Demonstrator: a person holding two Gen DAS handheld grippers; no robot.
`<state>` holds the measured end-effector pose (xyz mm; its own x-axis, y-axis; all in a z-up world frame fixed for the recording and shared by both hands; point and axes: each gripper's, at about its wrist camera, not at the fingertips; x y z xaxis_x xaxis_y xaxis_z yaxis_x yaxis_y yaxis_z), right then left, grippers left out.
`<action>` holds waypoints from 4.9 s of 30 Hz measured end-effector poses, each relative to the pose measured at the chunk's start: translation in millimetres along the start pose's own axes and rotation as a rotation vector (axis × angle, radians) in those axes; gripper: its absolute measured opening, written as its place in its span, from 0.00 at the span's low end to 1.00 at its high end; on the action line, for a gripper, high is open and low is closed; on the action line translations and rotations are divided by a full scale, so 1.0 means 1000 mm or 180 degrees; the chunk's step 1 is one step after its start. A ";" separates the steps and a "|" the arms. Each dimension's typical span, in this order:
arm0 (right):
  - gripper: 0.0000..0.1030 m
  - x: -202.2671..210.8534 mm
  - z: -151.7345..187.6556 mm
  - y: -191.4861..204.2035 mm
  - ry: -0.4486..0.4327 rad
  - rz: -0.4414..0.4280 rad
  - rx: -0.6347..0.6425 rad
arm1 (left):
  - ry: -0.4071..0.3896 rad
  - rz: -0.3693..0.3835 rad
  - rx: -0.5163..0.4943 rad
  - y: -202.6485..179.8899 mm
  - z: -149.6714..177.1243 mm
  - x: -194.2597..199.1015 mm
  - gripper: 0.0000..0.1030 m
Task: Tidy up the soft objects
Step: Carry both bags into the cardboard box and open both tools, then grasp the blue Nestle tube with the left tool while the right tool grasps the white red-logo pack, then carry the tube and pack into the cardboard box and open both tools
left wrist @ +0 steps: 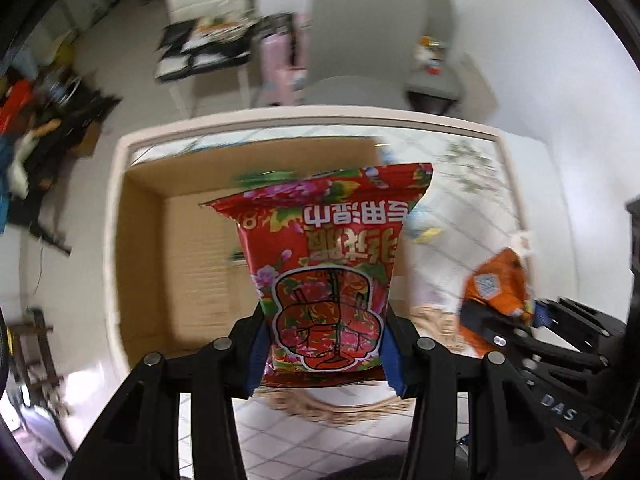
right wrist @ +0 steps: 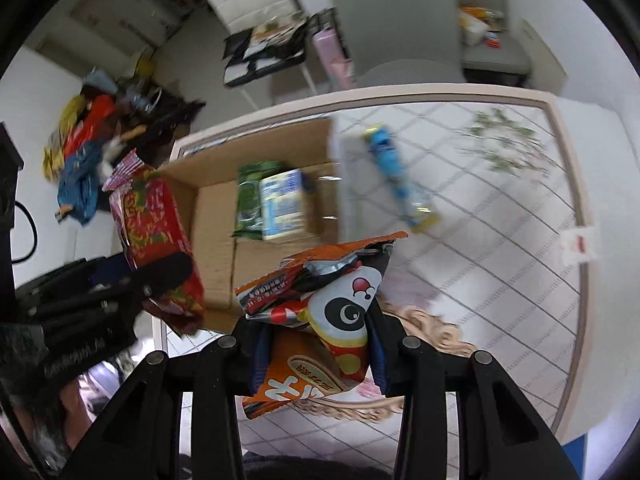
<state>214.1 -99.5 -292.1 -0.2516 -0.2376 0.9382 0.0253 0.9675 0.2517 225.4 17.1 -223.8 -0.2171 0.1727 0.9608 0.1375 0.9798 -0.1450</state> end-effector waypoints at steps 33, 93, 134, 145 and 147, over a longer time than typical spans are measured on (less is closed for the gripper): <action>0.85 -0.148 -0.025 0.038 0.0922 0.0683 0.0039 | 0.0881 -0.0282 0.0197 0.128 -0.072 -0.126 0.61; 0.91 0.005 0.014 -0.416 -0.0030 0.0463 -0.2191 | 0.1133 -0.0341 0.0325 -0.178 -0.117 -0.241 0.88; 0.59 -0.101 -0.008 -0.450 0.0527 0.0789 -0.2775 | 0.1182 -0.0219 0.0282 -0.206 -0.111 -0.265 0.15; 0.59 0.000 -0.028 -0.317 0.0008 0.0393 -0.1554 | 0.0506 0.0503 0.0067 -0.206 -0.067 -0.117 0.15; 0.59 0.015 -0.030 -0.280 -0.0064 0.0301 -0.1342 | 0.0345 0.0560 0.0044 -0.193 -0.059 -0.086 0.15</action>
<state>232.0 -376.5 -340.9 -0.2480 -0.1436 0.9581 0.4412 0.8637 0.2437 275.0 -192.7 -264.7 -0.0855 0.3301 0.9401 0.1506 0.9369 -0.3154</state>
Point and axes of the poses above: each gripper's, at about its wrist camera, not at the fingertips, and x roughly against the way its jaws point, y to its left, z to its underside, and after that the axes turned 4 degrees about -y, right-handed
